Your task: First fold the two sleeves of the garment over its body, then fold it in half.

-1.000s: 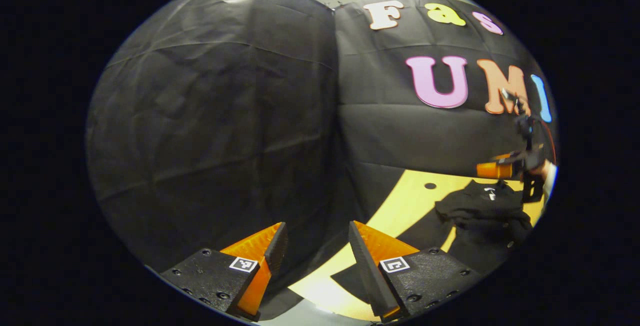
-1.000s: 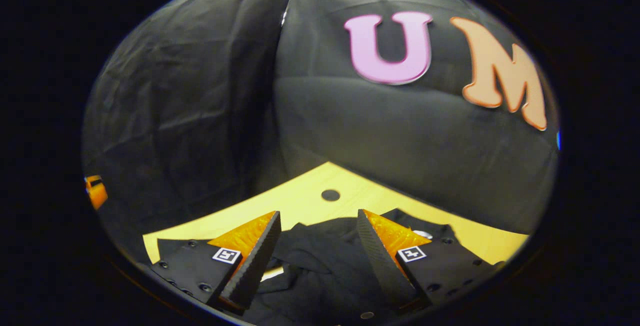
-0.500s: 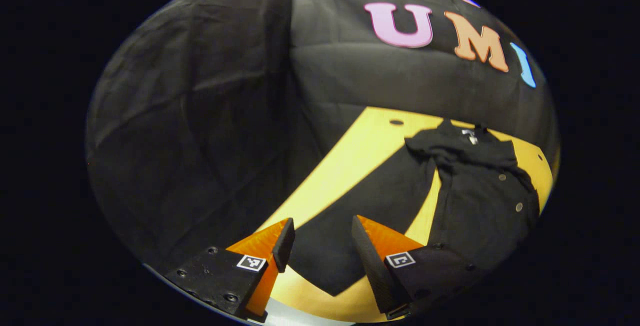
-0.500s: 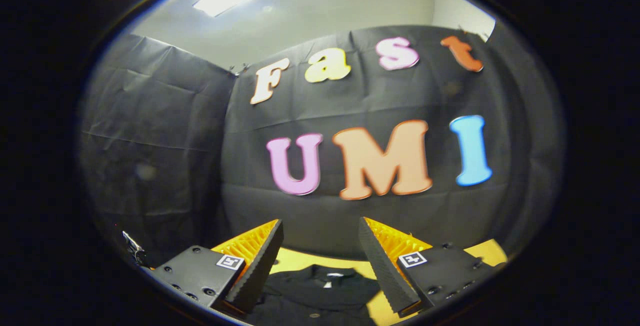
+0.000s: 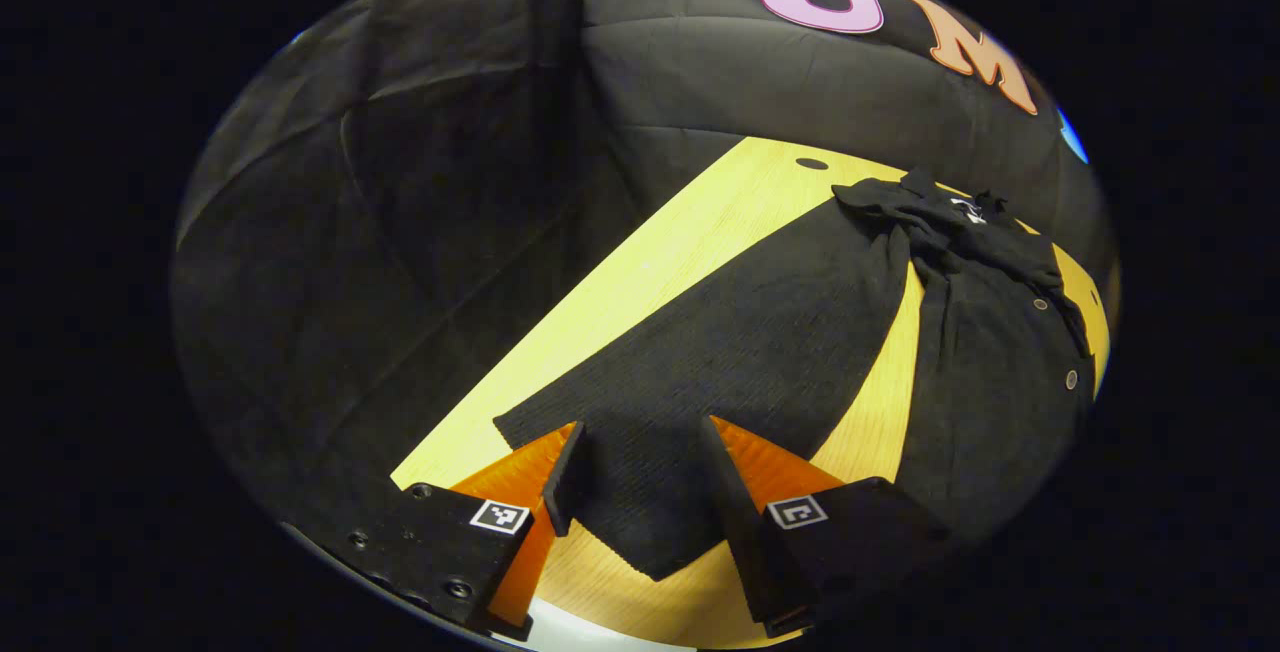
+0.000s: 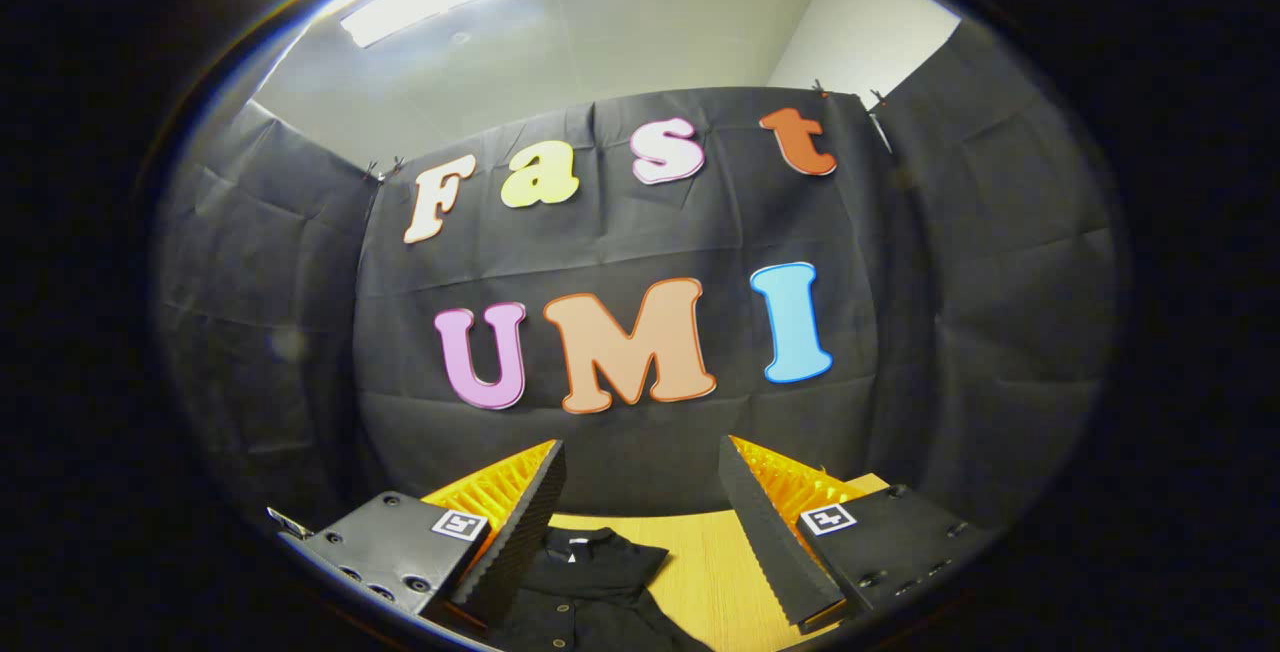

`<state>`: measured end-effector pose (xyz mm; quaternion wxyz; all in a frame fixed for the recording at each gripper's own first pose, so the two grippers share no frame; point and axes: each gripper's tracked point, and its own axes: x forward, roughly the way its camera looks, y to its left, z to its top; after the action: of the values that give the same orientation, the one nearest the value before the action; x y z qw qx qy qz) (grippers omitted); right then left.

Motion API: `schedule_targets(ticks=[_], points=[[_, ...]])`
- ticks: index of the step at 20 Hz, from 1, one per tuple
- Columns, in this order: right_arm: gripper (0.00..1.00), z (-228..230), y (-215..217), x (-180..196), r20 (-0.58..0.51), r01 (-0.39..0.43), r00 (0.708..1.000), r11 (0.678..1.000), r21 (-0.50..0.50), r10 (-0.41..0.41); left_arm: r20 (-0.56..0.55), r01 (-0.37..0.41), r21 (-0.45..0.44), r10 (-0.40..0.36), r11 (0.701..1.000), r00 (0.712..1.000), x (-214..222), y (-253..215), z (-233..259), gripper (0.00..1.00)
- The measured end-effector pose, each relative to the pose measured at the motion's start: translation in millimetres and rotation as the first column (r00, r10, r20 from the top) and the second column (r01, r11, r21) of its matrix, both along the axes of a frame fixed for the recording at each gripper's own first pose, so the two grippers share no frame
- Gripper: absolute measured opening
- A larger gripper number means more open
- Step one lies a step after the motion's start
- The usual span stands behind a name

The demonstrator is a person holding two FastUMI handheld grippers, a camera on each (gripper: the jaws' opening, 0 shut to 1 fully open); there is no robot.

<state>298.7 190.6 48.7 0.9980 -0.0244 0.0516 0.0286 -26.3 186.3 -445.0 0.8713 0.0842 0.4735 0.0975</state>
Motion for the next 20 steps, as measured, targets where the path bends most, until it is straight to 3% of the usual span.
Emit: schedule_targets(ticks=[4, 7, 9, 15, 20], points=[[0.97, -2, -2, -2, -0.007, -0.003, 1.0, 1.0, -0.004, 0.003, 0.003, 0.006, -0.042, -0.006, 0.999, 1.0, 0, -5, -2, 0.63], [0.97, -6, 1, 3, -0.036, -0.029, 0.999, 0.999, -0.019, 0.028, 0.012, -0.002, -0.006, 0.003, 1.0, 1.0, 4, -6, -3, 0.12], [0.97, -2, 0, 2, -0.036, -0.028, 0.999, 0.999, -0.04, 0.027, 0.016, -0.007, 0.021, 0.007, 1.0, 1.0, 6, -6, -3, 0.01], [0.97, 6, -4, 1, -0.044, -0.005, 0.999, 0.998, -0.064, 0.002, 0.028, -0.023, 0.016, 0.023, 1.0, 0.999, 10, -10, -1, 0.0], [0.97, -4, -33, -11, -0.06, 0.02, 0.998, 0.997, -0.079, -0.025, 0.11, -0.075, -0.017, 0.076, 0.997, 0.991, 33, -12, 28, 0.0]])
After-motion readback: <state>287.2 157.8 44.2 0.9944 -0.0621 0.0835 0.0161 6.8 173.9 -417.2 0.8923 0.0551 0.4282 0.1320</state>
